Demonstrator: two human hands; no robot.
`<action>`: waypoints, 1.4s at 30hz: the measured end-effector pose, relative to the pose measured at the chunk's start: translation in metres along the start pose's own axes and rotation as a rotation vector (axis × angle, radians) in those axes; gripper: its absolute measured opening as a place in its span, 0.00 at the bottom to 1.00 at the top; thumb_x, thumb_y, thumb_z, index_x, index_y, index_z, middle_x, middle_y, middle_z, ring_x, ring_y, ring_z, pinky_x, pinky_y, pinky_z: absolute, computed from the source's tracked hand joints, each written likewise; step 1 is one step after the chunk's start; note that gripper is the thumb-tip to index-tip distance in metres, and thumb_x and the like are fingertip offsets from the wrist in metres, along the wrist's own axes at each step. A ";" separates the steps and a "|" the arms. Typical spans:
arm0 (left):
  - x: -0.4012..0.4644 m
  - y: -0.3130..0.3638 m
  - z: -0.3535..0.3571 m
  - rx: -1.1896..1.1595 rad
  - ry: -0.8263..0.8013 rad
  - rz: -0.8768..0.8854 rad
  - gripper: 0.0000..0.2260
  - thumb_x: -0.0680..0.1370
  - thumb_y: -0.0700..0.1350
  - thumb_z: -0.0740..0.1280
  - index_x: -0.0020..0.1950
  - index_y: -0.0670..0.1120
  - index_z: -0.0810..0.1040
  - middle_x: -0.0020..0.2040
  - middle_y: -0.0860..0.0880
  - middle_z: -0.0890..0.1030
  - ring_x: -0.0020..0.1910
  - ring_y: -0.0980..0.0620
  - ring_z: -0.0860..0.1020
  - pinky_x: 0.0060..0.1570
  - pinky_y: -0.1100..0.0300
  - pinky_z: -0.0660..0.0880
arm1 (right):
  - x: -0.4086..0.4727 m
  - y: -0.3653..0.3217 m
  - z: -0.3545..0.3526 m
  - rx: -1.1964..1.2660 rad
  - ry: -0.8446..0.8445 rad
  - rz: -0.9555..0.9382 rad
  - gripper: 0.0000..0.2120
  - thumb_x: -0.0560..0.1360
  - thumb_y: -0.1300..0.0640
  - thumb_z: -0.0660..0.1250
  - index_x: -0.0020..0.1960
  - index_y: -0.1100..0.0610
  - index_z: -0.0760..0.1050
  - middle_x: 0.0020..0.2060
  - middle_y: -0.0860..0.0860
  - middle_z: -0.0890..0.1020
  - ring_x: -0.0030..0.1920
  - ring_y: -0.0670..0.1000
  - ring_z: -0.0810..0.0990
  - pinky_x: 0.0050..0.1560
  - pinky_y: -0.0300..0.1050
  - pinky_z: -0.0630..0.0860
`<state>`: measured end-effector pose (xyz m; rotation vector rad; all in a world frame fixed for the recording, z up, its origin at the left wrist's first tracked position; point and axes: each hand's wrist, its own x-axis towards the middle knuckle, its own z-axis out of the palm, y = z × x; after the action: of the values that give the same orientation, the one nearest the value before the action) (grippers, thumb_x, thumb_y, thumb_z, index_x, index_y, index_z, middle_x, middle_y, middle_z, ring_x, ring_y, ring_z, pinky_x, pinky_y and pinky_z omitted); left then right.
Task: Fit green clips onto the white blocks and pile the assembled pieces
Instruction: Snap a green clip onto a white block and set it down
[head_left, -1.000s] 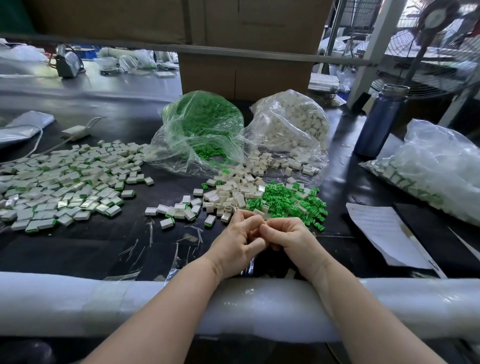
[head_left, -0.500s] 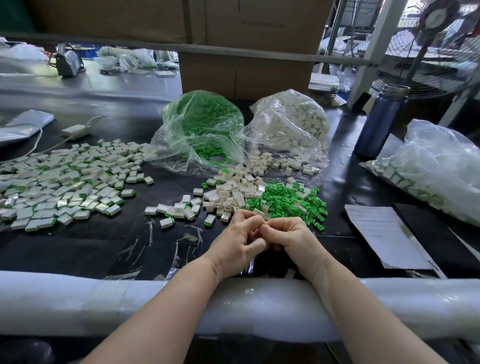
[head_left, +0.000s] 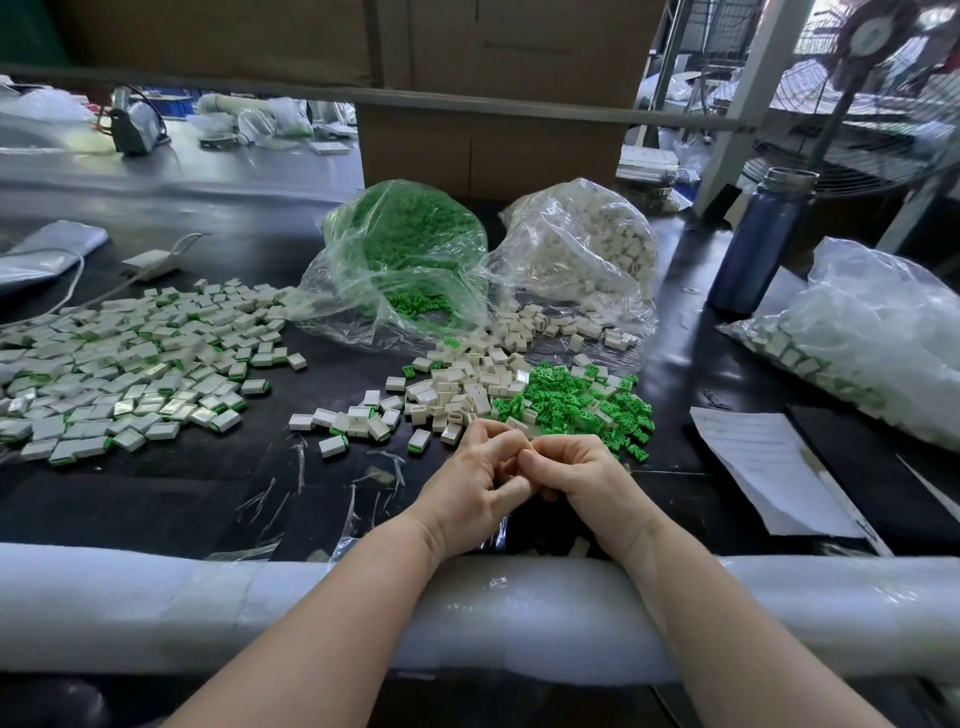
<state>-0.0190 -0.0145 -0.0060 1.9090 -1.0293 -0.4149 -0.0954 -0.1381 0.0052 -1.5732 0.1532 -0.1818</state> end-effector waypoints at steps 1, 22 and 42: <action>-0.001 0.001 0.000 -0.001 -0.002 0.003 0.07 0.73 0.43 0.65 0.40 0.55 0.72 0.52 0.52 0.66 0.52 0.51 0.72 0.58 0.54 0.72 | 0.000 0.000 0.000 0.003 0.000 0.002 0.10 0.75 0.66 0.63 0.38 0.63 0.78 0.27 0.51 0.75 0.25 0.41 0.69 0.27 0.31 0.66; -0.001 0.004 0.000 0.038 0.007 -0.034 0.11 0.68 0.50 0.61 0.46 0.46 0.75 0.54 0.51 0.67 0.53 0.48 0.73 0.56 0.49 0.72 | -0.001 0.001 0.000 0.015 0.012 0.015 0.10 0.75 0.65 0.63 0.37 0.64 0.78 0.24 0.50 0.75 0.24 0.41 0.69 0.26 0.31 0.66; 0.000 0.004 -0.001 -0.109 0.121 0.021 0.04 0.77 0.42 0.66 0.50 0.46 0.77 0.55 0.47 0.69 0.47 0.50 0.74 0.54 0.63 0.74 | 0.001 0.001 0.003 0.003 0.093 -0.042 0.15 0.73 0.50 0.61 0.43 0.60 0.80 0.30 0.52 0.79 0.30 0.45 0.77 0.32 0.34 0.74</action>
<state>-0.0203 -0.0144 -0.0019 1.8018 -0.9282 -0.3318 -0.0935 -0.1354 0.0043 -1.5670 0.1921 -0.2881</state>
